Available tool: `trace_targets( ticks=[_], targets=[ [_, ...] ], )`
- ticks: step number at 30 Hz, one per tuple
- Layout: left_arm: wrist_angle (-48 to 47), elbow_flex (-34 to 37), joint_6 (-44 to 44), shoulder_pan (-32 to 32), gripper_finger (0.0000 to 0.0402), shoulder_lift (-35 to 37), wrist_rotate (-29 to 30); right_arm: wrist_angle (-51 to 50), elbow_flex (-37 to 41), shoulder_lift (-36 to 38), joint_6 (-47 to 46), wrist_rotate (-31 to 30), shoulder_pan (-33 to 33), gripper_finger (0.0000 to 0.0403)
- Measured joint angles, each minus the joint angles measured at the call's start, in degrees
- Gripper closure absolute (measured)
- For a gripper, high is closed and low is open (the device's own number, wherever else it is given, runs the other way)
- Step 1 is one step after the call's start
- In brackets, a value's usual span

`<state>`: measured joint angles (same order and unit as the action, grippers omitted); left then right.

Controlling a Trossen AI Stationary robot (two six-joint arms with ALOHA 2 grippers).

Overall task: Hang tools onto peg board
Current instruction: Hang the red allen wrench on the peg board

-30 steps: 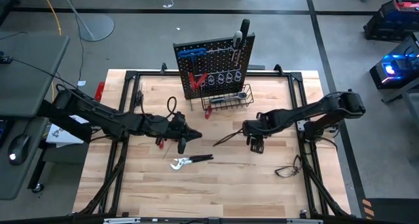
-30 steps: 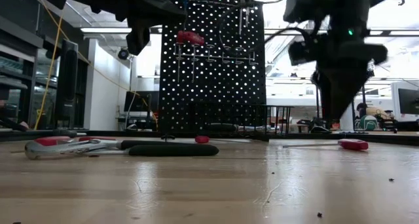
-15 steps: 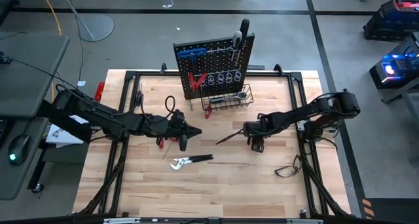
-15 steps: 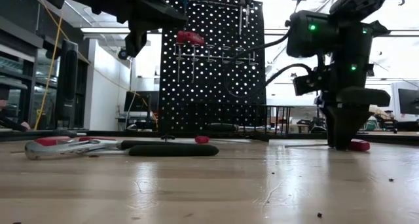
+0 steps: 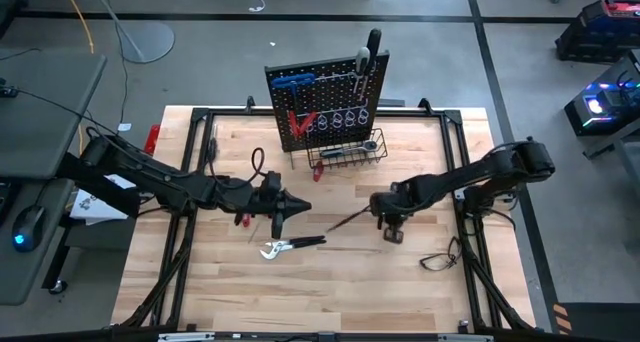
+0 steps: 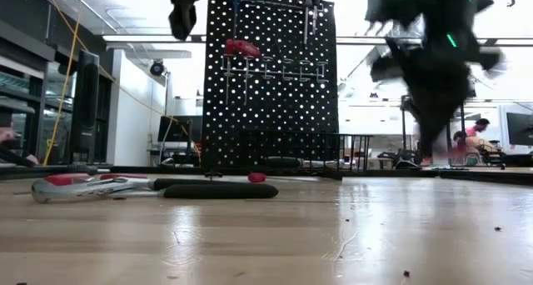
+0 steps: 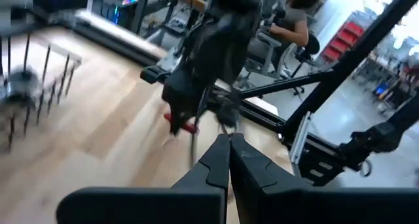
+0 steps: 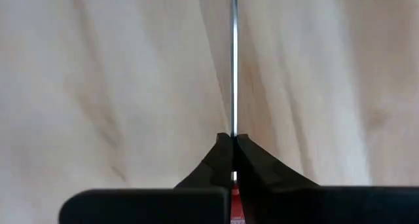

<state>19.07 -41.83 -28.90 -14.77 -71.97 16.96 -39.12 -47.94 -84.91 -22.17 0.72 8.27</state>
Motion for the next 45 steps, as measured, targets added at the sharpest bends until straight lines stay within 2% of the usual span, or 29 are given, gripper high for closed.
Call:
trace_targets(
  ticks=[5, 10, 13, 18, 21, 24, 29, 34, 41, 45],
  targets=[
    [-2.7, -4.6, 10.1, 0.6, 0.0401, 0.0, -0.3, -0.7, -8.6, 4.0, -5.9, -5.0, 1.5, 0.0402],
    [-7.8, -9.6, 14.6, 2.1, 0.0387, 0.0, 0.1, 0.0, -19.3, 4.8, -8.7, -14.3, 2.8, 0.0402],
    [-9.0, -12.1, 17.7, 2.7, 0.0356, 0.0, 0.2, 3.2, -25.4, 4.9, -7.2, -21.1, 4.1, 0.0402],
    [-7.3, -16.5, 21.5, 4.4, 0.0279, 0.0, 1.7, 7.7, -33.7, 4.9, -0.5, -30.4, 5.5, 0.0403],
    [-0.6, -18.3, 23.2, 5.8, 0.0232, 0.0, 4.1, 10.9, -37.6, 5.0, 4.5, -34.9, 5.7, 0.0403],
    [6.1, -20.0, 24.1, 7.5, 0.0193, 0.0, 3.4, 15.2, -39.7, 5.0, 9.6, -36.5, 5.3, 0.0403],
    [6.5, -22.0, 22.8, 9.7, 0.0161, 0.0, 0.0, 22.5, -40.2, 4.9, 15.7, -36.5, 3.7, 0.0403],
    [7.0, -22.1, 20.6, 10.9, 0.0158, 0.0, -1.2, 27.9, -40.3, 2.7, 17.3, -30.8, 2.3, 0.0403],
    [8.1, -22.1, 21.0, 11.4, 0.0158, 0.0, -6.1, 32.8, -40.3, -1.7, 17.1, -24.6, 1.4, 0.0403],
    [8.2, -22.1, 21.4, 11.4, 0.0158, 0.0, -6.2, 34.9, -40.3, -2.9, 17.1, -24.2, 1.0, 0.0403]
  ],
)
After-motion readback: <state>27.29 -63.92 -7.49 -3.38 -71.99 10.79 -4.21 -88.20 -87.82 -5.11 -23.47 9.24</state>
